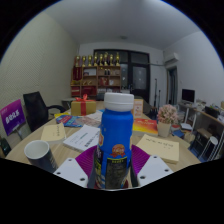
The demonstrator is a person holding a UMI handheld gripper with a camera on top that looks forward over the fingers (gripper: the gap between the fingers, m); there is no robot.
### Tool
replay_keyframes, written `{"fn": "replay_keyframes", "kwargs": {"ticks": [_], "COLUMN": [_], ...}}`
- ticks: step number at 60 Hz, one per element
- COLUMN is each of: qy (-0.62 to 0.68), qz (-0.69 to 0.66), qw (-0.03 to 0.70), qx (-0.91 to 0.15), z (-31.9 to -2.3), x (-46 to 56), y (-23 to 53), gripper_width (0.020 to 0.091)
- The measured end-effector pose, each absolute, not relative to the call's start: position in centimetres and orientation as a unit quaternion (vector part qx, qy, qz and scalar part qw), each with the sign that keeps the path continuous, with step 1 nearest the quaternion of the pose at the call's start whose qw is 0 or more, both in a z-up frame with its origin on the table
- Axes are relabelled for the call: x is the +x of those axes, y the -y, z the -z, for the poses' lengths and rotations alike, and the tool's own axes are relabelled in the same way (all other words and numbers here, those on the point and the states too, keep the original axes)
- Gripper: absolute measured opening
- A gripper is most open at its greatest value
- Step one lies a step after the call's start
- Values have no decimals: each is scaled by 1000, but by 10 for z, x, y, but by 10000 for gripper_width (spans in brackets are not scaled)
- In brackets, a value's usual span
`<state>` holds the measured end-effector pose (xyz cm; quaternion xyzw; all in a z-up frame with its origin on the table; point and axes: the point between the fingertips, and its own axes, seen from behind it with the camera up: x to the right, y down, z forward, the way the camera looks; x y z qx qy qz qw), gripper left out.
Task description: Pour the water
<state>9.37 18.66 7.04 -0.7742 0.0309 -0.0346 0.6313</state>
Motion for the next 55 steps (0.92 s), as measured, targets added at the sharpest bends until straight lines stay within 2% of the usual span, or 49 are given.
{"fn": "replay_keyframes", "kwargs": {"ticks": [10, 16, 21, 26, 37, 55], "qy": [-18, -21, -38, -40, -37, -19], "qz": [47, 38, 32, 30, 31, 53], "qw": [635, 618, 580, 571, 555, 555], "qx": [-771, -785, -813, -820, -830, -830], "z": [-73, -68, -57, -69, -99, -167], "x": [87, 96, 94, 88, 70, 9], "y": [-186, -181, -164, -143, -60, 84], "gripper_width": [498, 606, 747, 849, 841, 836]}}
